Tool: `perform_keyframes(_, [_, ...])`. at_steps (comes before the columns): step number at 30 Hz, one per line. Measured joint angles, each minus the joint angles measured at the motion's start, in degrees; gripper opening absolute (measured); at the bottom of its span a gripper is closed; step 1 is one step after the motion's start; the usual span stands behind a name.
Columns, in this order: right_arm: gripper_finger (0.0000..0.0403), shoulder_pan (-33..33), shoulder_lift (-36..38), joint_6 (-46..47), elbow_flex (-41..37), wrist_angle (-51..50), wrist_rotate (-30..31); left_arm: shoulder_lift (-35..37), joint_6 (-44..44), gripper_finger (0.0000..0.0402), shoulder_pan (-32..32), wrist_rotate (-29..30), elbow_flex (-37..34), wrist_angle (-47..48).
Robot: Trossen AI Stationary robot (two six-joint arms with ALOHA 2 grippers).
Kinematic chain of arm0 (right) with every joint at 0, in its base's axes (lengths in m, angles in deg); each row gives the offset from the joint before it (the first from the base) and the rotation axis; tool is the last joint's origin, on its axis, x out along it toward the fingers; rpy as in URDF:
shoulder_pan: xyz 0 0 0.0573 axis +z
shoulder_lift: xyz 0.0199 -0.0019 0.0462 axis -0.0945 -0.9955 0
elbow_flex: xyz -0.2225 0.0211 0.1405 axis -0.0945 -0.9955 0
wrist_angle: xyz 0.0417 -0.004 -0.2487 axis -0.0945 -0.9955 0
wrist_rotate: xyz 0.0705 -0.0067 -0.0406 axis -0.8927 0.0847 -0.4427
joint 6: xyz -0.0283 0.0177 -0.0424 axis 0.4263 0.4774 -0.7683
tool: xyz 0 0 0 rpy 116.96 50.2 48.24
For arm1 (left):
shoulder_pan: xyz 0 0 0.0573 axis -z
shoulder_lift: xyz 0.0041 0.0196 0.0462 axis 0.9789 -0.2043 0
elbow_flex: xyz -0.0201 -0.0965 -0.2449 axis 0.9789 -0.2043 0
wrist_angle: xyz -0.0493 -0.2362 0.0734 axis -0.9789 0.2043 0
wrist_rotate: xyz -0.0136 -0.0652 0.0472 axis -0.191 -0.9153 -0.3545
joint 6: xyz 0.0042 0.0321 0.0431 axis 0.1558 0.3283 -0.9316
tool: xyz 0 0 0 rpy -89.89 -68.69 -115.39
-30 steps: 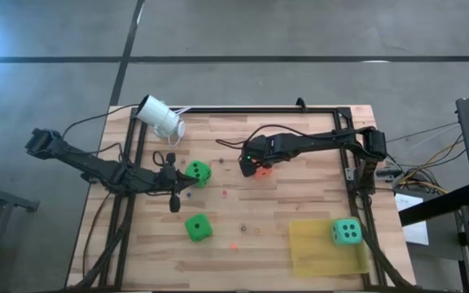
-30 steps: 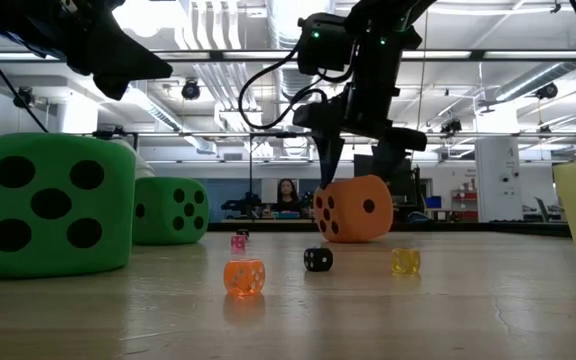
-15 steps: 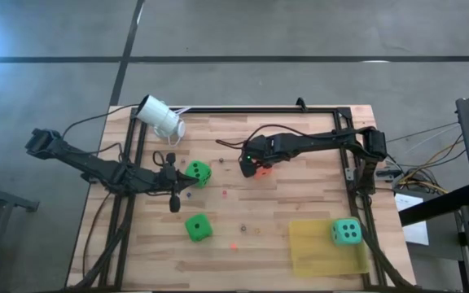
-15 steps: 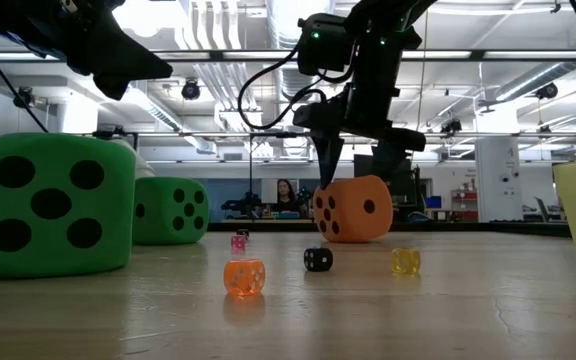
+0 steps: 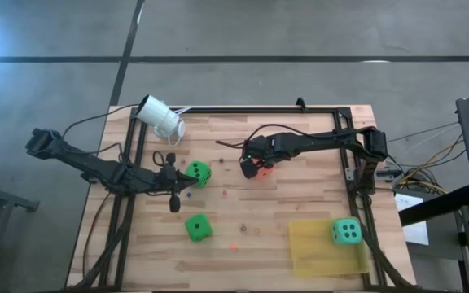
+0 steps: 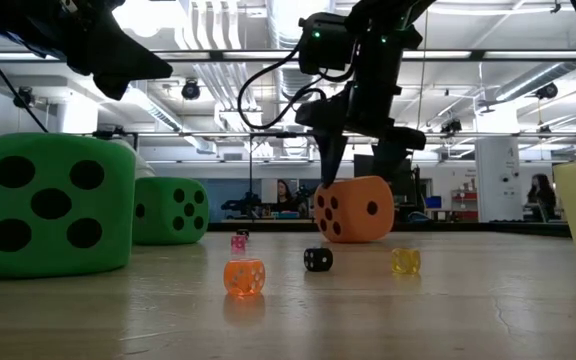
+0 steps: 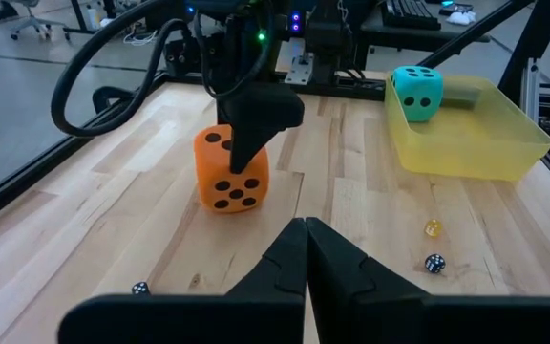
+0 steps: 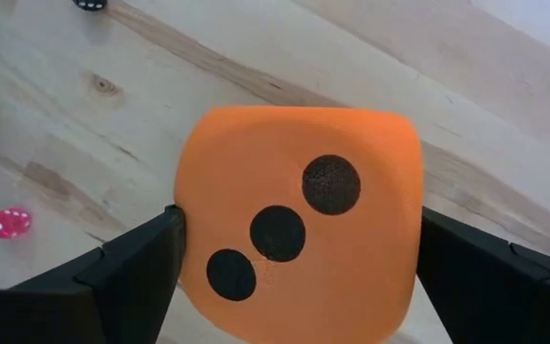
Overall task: Pick & Place Dice
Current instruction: Put the large orange die into the yellow bin
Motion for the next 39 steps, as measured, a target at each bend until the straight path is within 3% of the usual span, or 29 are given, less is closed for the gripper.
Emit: perform_keyframes(39, [0.0368,-0.2,-1.29,-0.49,-1.95,0.4,1.75,0.0,0.0,0.0006,0.02,0.0,-0.01,-0.01])
